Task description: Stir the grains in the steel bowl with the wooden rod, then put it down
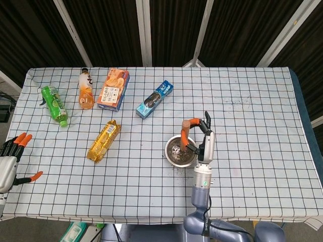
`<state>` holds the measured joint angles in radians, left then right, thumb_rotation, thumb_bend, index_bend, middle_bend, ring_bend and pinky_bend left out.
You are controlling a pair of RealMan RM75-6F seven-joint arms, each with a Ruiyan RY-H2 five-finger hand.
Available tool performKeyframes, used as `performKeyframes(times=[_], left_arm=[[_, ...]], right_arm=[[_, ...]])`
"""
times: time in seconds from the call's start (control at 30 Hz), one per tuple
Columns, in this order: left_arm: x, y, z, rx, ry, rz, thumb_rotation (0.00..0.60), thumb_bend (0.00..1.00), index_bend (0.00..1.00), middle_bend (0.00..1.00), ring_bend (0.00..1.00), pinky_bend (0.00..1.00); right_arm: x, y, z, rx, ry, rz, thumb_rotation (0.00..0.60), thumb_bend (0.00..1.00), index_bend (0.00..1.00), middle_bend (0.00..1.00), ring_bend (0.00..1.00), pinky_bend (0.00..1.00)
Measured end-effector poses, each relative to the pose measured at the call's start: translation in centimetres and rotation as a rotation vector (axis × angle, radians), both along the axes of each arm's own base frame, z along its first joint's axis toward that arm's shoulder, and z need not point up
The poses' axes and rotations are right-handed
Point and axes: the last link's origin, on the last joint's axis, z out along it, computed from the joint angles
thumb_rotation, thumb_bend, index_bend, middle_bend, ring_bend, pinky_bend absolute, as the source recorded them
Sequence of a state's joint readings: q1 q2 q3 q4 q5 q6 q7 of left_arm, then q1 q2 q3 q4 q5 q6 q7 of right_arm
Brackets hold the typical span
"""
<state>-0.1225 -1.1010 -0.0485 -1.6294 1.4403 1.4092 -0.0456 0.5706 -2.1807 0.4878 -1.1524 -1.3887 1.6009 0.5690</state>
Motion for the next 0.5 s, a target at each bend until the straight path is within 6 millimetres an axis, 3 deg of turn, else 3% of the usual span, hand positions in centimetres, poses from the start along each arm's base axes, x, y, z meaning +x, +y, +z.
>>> performKeyframes(times=[0.5], left_arm=[[0.0,0.0,0.0,0.000,0.001,-0.001,0.600,0.02,0.00,0.00,0.00,0.00]], right_arm=[[-1.2,0.8,-1.9,0.035,0.001,-0.032,0.600,0.59,0.78,0.64,0.53,0.00]])
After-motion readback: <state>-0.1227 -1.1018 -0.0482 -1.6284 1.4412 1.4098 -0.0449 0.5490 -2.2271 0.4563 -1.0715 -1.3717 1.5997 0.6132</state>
